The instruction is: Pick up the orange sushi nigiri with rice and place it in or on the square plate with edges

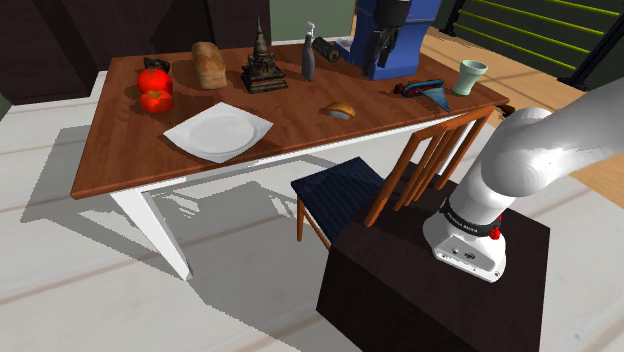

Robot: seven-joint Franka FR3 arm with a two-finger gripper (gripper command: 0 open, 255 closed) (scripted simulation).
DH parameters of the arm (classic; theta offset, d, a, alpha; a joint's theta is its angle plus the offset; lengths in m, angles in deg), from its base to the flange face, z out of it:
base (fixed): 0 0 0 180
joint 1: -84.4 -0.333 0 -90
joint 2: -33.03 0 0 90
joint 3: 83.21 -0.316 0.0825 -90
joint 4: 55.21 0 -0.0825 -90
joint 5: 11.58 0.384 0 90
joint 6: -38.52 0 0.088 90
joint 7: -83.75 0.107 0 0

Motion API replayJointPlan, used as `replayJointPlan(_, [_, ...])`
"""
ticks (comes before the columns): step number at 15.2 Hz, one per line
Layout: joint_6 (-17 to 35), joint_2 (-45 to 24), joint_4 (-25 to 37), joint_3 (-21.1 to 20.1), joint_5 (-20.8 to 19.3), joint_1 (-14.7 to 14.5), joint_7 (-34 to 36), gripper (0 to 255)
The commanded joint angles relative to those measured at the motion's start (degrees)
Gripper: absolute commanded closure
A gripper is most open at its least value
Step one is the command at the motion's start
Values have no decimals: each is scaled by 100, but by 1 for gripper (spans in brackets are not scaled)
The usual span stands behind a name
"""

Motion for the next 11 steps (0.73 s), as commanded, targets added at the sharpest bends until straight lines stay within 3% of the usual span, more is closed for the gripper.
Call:
replayJointPlan(1, [345, -354, 6, 151, -65, 24, -227, 0])
replayJointPlan(11, [1790, -2308, 447, 788, -25, 67, -1329, 0])
